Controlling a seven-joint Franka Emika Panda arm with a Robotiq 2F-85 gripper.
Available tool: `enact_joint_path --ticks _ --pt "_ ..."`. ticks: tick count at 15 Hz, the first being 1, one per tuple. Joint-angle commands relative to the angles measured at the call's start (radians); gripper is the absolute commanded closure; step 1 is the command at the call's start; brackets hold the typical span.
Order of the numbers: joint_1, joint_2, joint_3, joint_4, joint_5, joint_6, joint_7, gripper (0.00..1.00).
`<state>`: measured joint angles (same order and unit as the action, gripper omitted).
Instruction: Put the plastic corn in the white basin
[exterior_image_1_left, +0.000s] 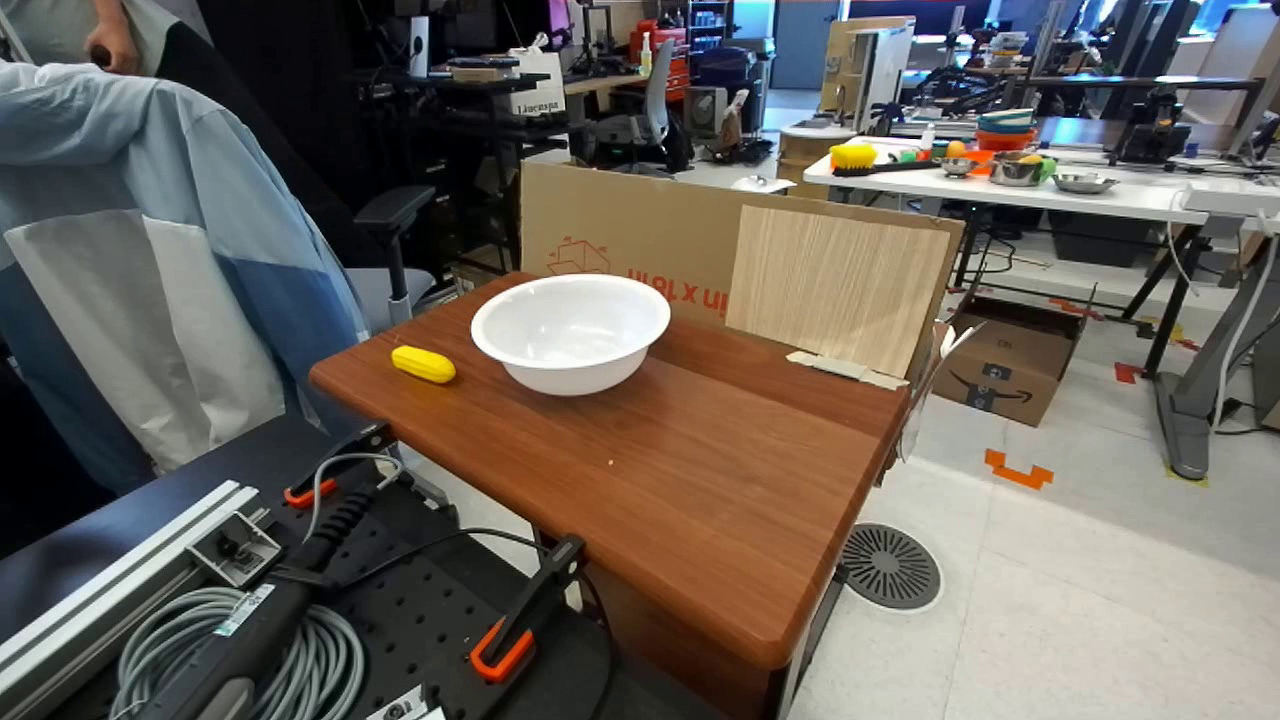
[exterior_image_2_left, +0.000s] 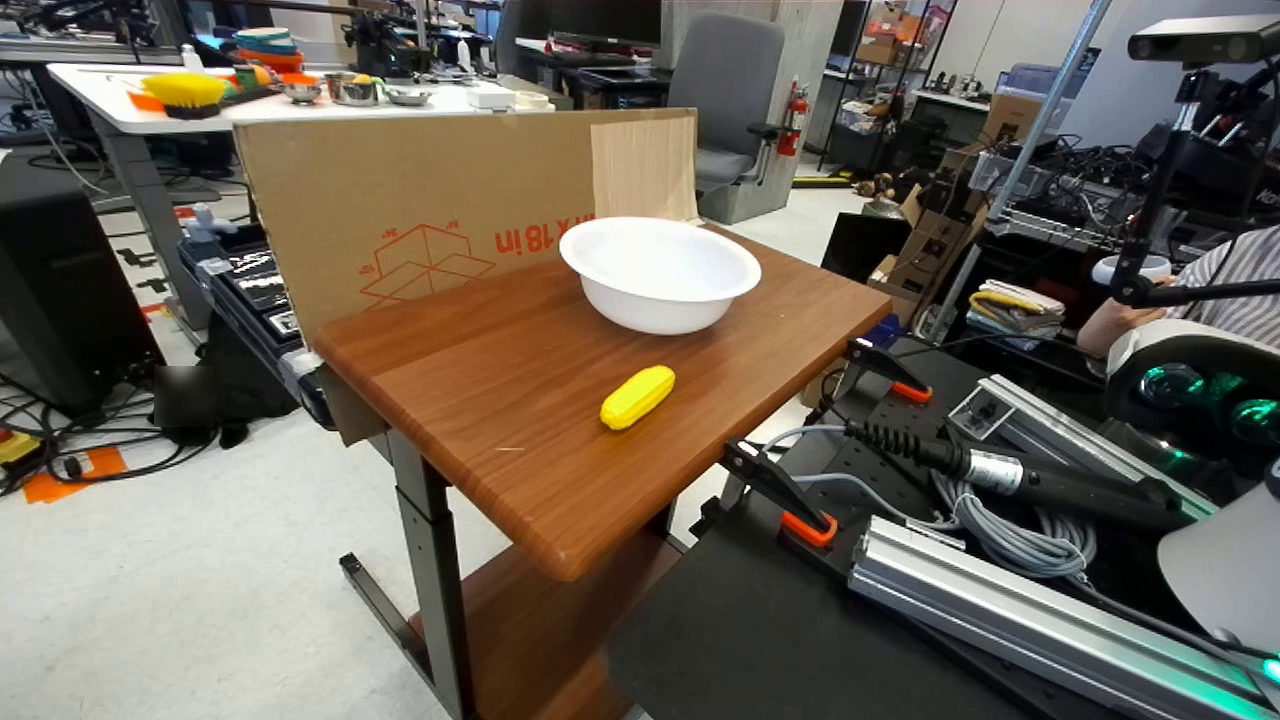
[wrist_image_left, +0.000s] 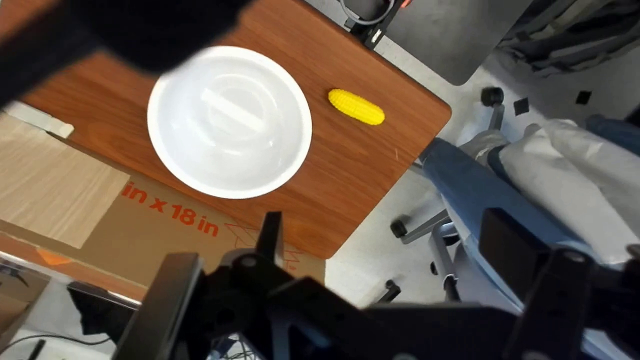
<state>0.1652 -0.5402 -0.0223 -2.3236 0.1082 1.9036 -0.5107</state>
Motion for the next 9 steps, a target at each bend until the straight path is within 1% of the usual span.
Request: enact_joint_path --ticks 1,2,4,6,7,8,9 --pt "0.063 0.043 -0.030 0.054 0.025 -0.068 -0.152 0.00" --pt "0.027 0.011 -0.007 0.006 0.003 -0.010 -0.077 0.00" --pt "0.039 0.021 -0.004 0.017 0.006 -0.030 -0.113 0.00" --pt "0.042 0.025 -0.004 0.022 0.007 -0.033 -0.123 0.00" --pt "0.045 0.044 -0.005 0.042 -0.014 -0.051 -0.150 0.00" --pt "0.061 0.081 -0.009 0.079 -0.035 -0.130 -0.209 0.00" --pt "0.063 0.095 -0.008 0.084 -0.043 -0.128 -0.246 0.00"
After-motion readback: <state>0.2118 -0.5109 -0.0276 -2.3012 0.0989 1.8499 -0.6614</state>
